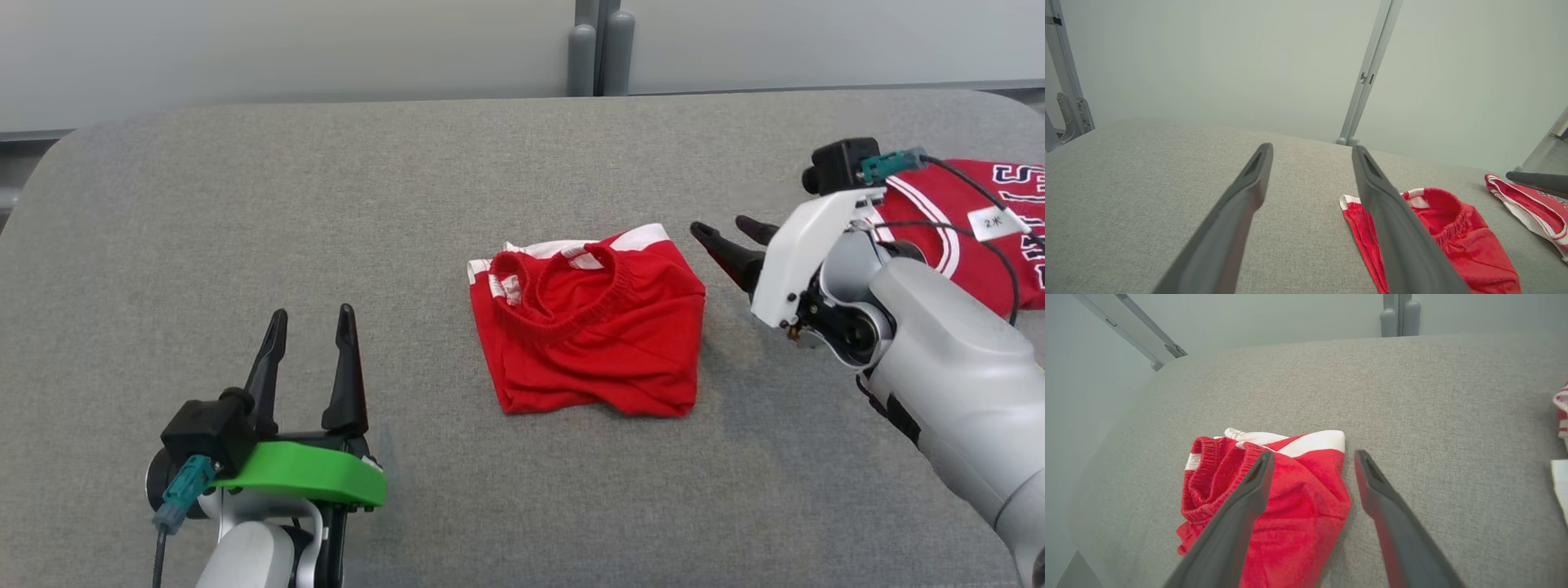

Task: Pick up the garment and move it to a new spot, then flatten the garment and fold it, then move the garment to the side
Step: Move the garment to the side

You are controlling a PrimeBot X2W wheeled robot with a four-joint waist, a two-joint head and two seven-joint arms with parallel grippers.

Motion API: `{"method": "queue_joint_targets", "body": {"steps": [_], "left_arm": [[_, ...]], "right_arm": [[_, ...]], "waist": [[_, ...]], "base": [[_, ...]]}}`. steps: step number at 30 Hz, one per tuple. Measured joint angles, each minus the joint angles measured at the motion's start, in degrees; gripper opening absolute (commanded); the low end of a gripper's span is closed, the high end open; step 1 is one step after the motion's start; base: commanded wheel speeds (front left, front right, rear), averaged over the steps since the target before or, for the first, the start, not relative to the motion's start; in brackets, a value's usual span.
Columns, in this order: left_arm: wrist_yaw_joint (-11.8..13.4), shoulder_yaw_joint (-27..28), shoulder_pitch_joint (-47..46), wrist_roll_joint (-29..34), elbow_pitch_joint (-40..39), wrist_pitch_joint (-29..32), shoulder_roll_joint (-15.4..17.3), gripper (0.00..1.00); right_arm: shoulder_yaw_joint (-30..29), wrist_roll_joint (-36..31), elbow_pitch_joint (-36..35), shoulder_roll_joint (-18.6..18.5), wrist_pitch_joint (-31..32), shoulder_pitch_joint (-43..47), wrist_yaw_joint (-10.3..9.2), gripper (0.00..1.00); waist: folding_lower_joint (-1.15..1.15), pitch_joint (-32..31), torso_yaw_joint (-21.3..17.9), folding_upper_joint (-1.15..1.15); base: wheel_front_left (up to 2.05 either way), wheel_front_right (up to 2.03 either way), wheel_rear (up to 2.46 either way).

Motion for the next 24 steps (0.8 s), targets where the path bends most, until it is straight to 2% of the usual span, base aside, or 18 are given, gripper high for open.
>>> {"method": "queue_joint_targets", "body": {"steps": [11, 24], "left_arm": [[0.00, -0.96, -0.01, 1.25, -2.31, 0.79, 0.00, 1.00], [0.00, -0.98, -0.16, 1.89, -3.91, 1.81, 0.00, 1.00]], "right_arm": [[-2.32, 3.67, 1.22, -0.11, -2.94, 5.25, 0.00, 1.00], [-1.86, 4.21, 2.02, 0.47, -3.85, 5.23, 0.01, 1.00]], "waist": [[0.00, 2.67, -0.44, 0.00], [0.00, 6.74, 2.25, 0.00]], "base": [[0.00, 0.00, 0.00], [0.00, 0.00, 0.00]]}}
